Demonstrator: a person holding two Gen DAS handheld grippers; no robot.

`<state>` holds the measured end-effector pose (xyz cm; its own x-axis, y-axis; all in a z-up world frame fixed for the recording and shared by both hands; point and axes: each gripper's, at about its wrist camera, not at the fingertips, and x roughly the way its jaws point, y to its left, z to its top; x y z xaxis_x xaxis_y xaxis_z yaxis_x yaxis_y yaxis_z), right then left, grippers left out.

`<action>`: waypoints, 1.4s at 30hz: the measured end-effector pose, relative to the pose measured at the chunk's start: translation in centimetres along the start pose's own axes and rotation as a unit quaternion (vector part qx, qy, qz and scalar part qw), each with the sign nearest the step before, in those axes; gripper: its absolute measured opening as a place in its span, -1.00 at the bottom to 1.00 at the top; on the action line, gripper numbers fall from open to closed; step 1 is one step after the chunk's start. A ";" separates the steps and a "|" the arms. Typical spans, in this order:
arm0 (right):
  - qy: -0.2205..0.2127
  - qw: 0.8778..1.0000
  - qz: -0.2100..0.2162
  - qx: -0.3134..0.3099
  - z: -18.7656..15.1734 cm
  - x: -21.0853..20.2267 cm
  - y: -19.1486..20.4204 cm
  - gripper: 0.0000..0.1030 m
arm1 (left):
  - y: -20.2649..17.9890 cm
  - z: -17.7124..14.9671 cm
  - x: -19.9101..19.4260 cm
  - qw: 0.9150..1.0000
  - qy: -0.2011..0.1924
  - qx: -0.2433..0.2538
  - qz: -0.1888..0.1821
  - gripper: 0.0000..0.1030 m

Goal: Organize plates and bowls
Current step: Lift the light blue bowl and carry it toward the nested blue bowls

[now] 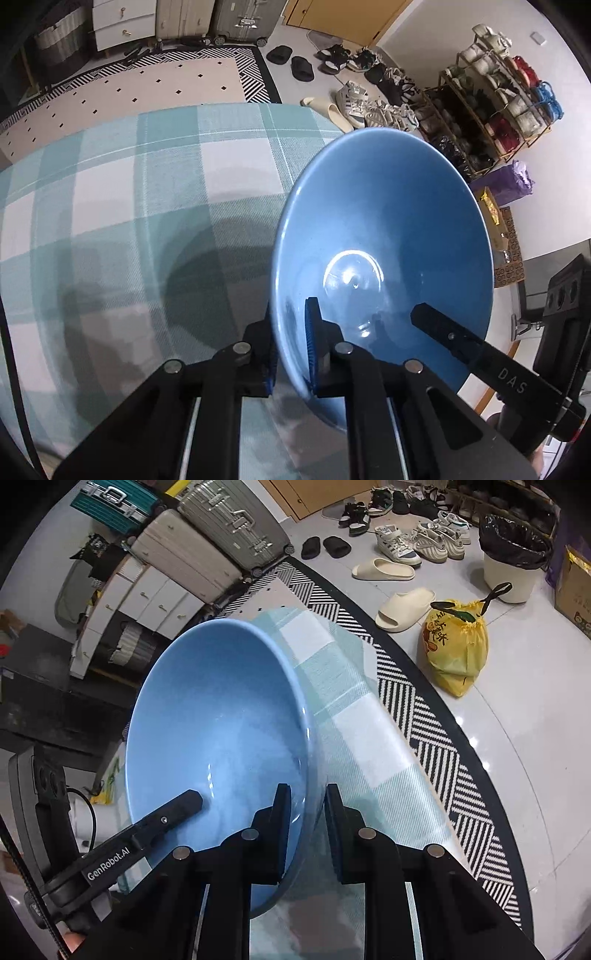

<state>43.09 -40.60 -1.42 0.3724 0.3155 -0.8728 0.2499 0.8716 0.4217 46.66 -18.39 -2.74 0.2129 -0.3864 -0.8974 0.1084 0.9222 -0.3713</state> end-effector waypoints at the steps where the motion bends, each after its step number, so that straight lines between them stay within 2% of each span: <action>1: 0.002 1.000 0.002 -0.001 -0.7 -0.4 0.1 -0.65 | 0.1 -0.5 -0.5 1.000 0.000 0.001 0.000 -0.80; 19: -0.025 0.999 0.008 -0.029 -12.4 -10.1 3.5 -0.66 | 0.7 -10.8 -9.1 1.000 -0.023 0.008 -0.006 -0.80; 27: -0.049 0.998 -0.005 -0.051 -17.0 -15.2 5.3 -0.66 | 0.1 -15.2 -12.2 0.999 -0.042 0.018 -0.019 -0.79; 33: -0.041 0.998 -0.005 -0.051 -20.6 -15.9 5.2 -0.66 | 0.5 -17.9 -13.7 0.999 -0.044 0.010 -0.023 -0.79; 37: -0.017 0.998 -0.019 -0.059 -23.6 -15.3 5.2 -0.66 | 0.8 -19.8 -14.1 0.999 -0.044 0.017 -0.012 -0.78; 42: -0.022 0.996 -0.027 -0.080 -25.7 -15.3 5.5 -0.66 | 1.2 -22.8 -14.2 0.998 -0.049 0.029 0.004 -0.78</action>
<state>15.76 -31.04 7.95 0.4017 0.2526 -0.8802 0.1257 0.9369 0.3262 21.66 -11.41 4.14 0.3085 -0.3823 -0.8710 0.1623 0.9234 -0.3478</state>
